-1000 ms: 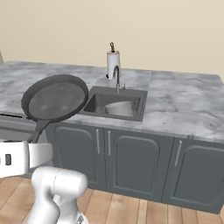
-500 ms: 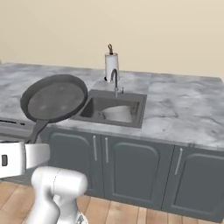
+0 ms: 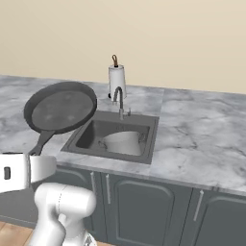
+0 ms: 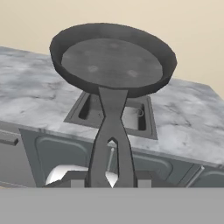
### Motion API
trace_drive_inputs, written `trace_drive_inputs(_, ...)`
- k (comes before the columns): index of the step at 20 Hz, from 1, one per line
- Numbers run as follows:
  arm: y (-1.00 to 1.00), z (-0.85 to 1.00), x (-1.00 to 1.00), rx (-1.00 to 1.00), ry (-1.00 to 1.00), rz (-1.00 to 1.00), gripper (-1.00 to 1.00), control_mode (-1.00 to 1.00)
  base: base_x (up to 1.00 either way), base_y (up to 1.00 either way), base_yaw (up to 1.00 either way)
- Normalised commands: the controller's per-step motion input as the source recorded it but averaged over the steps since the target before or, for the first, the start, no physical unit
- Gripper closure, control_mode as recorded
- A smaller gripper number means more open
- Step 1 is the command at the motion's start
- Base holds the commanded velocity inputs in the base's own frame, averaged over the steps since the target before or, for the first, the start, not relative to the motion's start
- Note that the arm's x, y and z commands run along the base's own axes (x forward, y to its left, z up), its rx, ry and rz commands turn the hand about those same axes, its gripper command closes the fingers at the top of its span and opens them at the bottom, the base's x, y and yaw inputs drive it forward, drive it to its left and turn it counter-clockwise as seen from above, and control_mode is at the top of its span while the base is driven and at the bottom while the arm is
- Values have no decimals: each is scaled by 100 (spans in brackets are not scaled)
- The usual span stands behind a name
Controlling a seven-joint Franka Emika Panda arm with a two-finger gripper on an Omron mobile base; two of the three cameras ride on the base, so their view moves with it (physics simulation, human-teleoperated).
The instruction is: Move the pot and pan from the stove into the sink.
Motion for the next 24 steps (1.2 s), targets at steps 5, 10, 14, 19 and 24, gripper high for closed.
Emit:
trace_drive_inputs(5, -1, 0, 1, 0, 0, 0, 100, -100, 0, 0, 0)
trace_drive_inputs(10, -1, 1, 50, 0, 30, 1, 100, -100, 0, 0, 0)
trace_drive_inputs(14, 0, 8, 63, 0, 48, 0, 100, -100, 0, 0, 0)
trace_drive_inputs(19, 0, 6, 55, 0, 41, 0, 100, -100, 0, 0, 0)
trace_drive_inputs(24, 0, 0, 6, 0, 4, 0, 100, -100, 0, 0, 0)
